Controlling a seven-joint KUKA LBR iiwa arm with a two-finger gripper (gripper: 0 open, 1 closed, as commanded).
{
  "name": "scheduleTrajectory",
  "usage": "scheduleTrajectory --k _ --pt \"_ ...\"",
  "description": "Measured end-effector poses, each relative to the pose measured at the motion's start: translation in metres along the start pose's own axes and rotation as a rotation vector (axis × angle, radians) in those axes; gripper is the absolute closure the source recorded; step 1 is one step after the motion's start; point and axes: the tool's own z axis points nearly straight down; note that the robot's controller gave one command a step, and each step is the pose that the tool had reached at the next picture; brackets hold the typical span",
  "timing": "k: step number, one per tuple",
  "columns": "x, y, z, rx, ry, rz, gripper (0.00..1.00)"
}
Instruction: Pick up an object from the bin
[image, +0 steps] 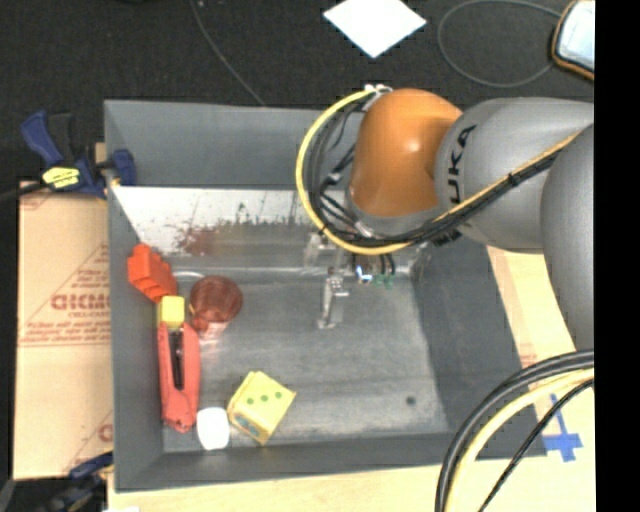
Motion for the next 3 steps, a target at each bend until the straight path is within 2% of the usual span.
scheduleTrajectory --k 1,2,3 --pt "-0.002 0.000 -0.005 -0.001 -0.008 0.000 0.00" --pt "-0.015 0.095 0.095 -0.002 -0.005 -0.166 0.00" --pt "-0.013 0.107 0.025 0.003 -0.024 -0.258 0.00"
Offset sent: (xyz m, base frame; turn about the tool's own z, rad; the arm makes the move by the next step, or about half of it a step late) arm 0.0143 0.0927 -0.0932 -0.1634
